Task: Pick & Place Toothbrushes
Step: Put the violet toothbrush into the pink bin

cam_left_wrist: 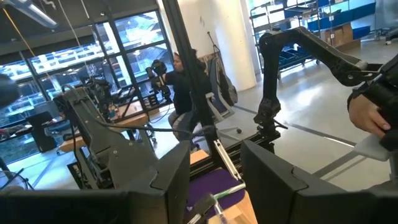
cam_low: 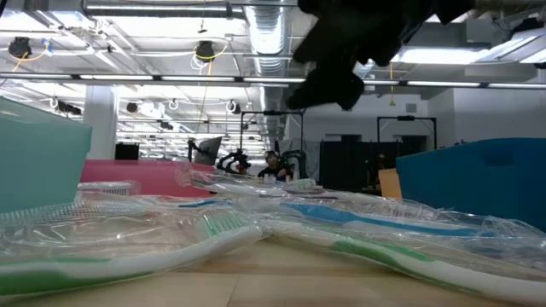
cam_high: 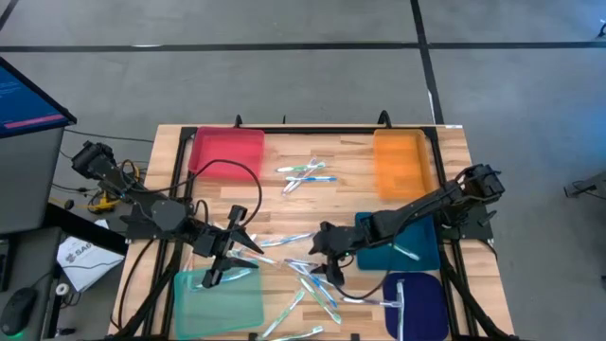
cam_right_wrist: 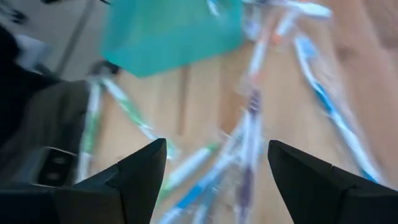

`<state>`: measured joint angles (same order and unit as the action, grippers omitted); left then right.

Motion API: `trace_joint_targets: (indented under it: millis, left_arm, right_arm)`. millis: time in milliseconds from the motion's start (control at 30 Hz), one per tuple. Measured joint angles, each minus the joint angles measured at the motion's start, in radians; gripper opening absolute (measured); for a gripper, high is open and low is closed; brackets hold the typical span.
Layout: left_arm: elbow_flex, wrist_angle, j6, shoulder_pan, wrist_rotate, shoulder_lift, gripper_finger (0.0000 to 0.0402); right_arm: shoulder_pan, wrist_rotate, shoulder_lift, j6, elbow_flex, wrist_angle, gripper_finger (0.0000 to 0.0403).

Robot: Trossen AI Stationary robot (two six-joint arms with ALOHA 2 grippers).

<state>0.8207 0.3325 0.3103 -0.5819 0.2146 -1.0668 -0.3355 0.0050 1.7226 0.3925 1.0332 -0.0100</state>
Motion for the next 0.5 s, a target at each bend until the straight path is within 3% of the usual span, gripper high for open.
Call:
trace_joint_targets:
  millis: [300,500]
  left_arm:
    - [0.0,-0.002,0.0,0.0,0.001,0.0,0.0136]
    - [0.0,-0.002,-0.001,0.0,0.003,0.0,0.0136]
  right_arm:
    - [-0.032,0.129,0.036,0.028,-0.002,-0.052,0.0276]
    - [-0.02,0.1,0.125,0.027,0.007,-0.052,0.0276]
